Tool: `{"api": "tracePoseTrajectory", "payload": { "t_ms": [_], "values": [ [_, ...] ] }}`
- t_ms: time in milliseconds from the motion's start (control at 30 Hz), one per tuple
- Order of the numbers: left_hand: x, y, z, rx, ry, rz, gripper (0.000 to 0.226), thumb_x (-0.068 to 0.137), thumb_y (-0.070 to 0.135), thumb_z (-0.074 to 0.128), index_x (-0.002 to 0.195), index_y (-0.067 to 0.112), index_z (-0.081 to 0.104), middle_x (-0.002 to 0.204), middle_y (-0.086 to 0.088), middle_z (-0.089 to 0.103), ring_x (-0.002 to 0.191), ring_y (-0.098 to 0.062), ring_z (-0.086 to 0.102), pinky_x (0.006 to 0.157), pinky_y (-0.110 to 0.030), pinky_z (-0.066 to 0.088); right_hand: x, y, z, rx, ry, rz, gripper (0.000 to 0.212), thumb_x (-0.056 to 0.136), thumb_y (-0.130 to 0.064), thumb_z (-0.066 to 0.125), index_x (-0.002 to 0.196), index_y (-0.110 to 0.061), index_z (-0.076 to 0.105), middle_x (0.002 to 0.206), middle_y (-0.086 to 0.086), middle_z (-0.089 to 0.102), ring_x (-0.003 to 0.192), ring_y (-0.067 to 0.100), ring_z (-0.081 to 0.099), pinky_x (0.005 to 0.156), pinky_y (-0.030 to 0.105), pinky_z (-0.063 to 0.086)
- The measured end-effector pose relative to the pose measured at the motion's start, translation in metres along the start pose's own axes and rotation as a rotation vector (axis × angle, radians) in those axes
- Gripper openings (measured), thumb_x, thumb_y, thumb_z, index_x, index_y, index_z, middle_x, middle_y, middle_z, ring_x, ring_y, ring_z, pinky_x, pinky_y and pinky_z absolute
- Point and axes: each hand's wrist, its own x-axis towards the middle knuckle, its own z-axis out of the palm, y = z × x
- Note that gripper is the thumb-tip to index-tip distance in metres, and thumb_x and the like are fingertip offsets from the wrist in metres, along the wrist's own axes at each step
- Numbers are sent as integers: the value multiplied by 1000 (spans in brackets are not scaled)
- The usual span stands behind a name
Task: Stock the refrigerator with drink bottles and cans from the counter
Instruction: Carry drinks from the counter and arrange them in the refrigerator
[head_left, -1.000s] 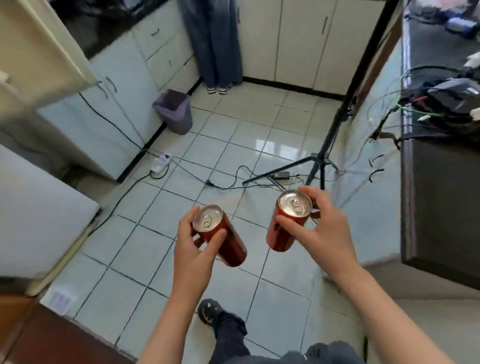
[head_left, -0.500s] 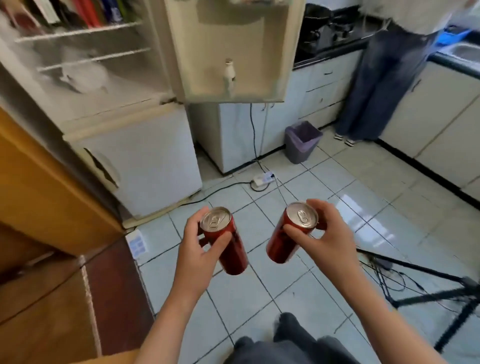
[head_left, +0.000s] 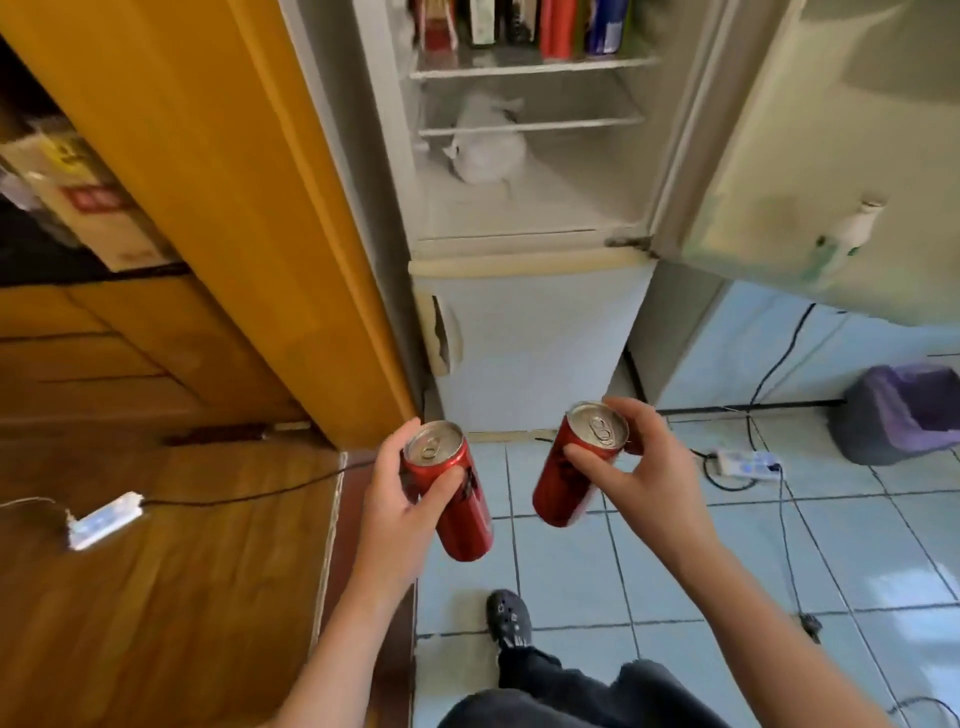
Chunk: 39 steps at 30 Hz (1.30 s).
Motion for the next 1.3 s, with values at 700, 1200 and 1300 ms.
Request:
{"api": "tracePoseTrajectory", "payload": {
  "t_ms": [700, 1200, 1300],
  "values": [
    [356, 56, 3, 24, -51, 130, 54, 74, 48, 72, 120, 50, 44, 113, 42, 52, 114, 10, 49, 86, -8, 44, 335, -54, 66, 110, 192, -41, 54, 64, -47, 73, 113, -49, 49, 102, -34, 58, 96, -5, 57, 76, 7, 41],
    [562, 147, 52, -62, -180, 449, 53, 73, 53, 65, 120, 65, 42, 126, 33, 51, 125, 2, 46, 99, -16, 40, 523, -121, 49, 95, 454, -207, 56, 66, -56, 67, 118, -46, 49, 113, -28, 55, 105, 4, 58, 91, 23, 46],
    [595, 164, 61, -122, -139, 521, 53, 76, 47, 66, 124, 57, 44, 129, 27, 52, 124, 1, 48, 97, -12, 40, 556, -135, 42, 101, 430, -260, 57, 67, -57, 65, 120, -42, 51, 114, -28, 56, 106, -2, 57, 91, 17, 45]
  ]
}}
